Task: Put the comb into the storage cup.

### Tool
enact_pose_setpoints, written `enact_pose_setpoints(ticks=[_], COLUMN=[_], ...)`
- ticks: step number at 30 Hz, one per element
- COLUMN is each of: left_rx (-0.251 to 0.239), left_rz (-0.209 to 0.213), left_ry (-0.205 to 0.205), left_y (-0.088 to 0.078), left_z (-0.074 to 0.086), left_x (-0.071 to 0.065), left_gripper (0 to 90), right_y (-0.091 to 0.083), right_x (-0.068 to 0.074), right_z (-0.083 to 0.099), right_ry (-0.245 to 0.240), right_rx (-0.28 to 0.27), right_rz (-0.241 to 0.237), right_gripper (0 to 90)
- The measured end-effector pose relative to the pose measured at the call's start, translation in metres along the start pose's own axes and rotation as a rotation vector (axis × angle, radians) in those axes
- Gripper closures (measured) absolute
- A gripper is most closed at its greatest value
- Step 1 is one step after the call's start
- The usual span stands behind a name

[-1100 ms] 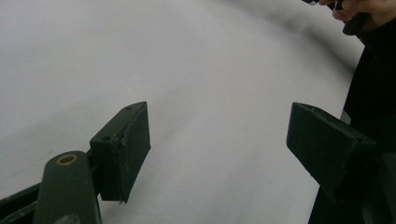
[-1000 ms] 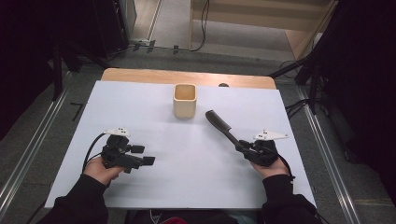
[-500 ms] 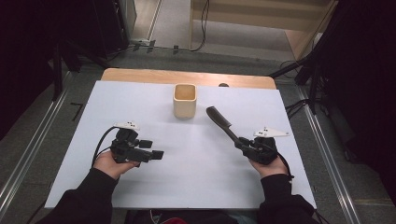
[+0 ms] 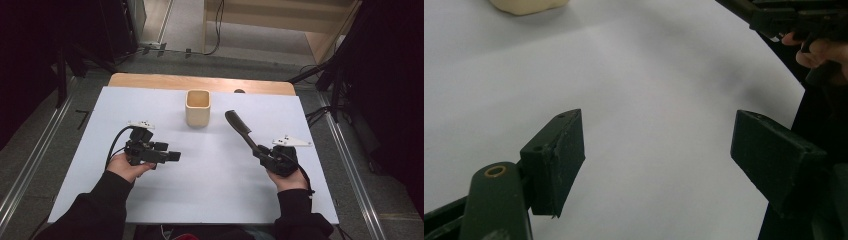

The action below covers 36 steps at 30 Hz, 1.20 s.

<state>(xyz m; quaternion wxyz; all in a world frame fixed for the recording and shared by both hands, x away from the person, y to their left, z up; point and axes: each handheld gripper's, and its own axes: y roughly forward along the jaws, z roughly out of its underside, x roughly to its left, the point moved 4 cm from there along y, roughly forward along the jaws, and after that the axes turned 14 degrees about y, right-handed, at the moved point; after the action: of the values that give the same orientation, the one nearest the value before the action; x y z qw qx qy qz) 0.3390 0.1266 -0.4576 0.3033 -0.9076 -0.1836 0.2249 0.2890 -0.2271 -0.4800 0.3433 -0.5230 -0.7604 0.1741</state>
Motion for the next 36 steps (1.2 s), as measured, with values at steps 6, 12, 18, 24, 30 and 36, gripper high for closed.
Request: enact_pose_setpoints(ticks=[6,12,18,24,30,36], left_rx=[-0.001,-0.005,-0.006,-0.009,-0.018,-0.020], left_rz=[0.003,0.009,0.014,0.022,0.028,0.032], left_ry=[0.003,0.012,0.027,0.036,0.030,0.036], left_y=[0.005,0.010,0.016,0.025,0.035,0.045], left_z=[-0.008,-0.018,-0.028,-0.037,-0.046,-0.052], left_x=[-0.002,-0.004,-0.005,-0.008,-0.011,-0.015], left_gripper=[22.1,22.7,23.2,23.2,23.8,23.9], right_y=[-0.004,0.002,0.004,0.006,0.011,0.012], right_x=[0.009,0.016,0.015,0.016,0.021,0.024], right_z=[-0.001,0.002,0.008,0.012,0.016,0.018], right_ry=[-0.003,0.010,0.054,0.045,0.052,0.074], right_rx=[-0.018,-0.006,-0.035,-0.069,-0.094,-0.112], right_rz=[0.016,0.024,0.030,0.048,0.038,0.031], right_gripper=[70.3,70.3,70.3,70.3,70.3,70.3])
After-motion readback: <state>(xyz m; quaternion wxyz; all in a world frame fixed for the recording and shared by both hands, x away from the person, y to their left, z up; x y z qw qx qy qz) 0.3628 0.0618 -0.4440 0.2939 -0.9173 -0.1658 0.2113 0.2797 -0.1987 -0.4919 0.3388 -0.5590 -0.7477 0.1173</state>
